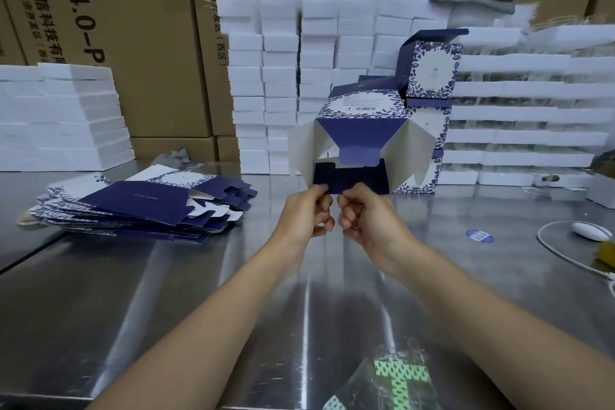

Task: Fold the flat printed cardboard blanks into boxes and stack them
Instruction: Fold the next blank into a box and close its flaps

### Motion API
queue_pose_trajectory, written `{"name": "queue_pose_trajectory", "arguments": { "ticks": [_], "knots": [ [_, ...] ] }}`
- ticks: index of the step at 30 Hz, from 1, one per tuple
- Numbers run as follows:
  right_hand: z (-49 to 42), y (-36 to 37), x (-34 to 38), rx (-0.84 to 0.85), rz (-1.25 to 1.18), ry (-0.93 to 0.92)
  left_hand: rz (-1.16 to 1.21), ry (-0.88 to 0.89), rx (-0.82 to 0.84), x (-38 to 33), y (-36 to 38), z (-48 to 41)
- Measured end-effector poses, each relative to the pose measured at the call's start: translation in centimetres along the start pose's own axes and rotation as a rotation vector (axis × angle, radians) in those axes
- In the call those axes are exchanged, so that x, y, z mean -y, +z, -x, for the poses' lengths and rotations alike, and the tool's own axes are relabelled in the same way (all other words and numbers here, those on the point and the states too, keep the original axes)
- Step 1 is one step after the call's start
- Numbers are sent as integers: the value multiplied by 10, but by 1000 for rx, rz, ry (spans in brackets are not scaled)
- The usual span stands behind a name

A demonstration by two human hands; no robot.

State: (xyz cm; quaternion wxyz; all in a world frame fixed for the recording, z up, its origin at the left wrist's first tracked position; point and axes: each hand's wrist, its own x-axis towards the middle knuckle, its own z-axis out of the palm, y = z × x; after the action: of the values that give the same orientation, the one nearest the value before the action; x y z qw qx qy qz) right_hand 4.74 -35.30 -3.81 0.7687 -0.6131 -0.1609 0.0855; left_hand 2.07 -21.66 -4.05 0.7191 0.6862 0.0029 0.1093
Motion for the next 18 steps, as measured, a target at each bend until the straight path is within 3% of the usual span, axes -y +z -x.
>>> {"name": "queue_pose_trajectory", "arguments": {
  "ticks": [9,18],
  "knots": [
    [-4,-4,1,78,6,64,-7,8,63,4,5,3],
    [-7,-3,-2,41,-86,101,62,-23,50,8,5,3]
  ]
}}
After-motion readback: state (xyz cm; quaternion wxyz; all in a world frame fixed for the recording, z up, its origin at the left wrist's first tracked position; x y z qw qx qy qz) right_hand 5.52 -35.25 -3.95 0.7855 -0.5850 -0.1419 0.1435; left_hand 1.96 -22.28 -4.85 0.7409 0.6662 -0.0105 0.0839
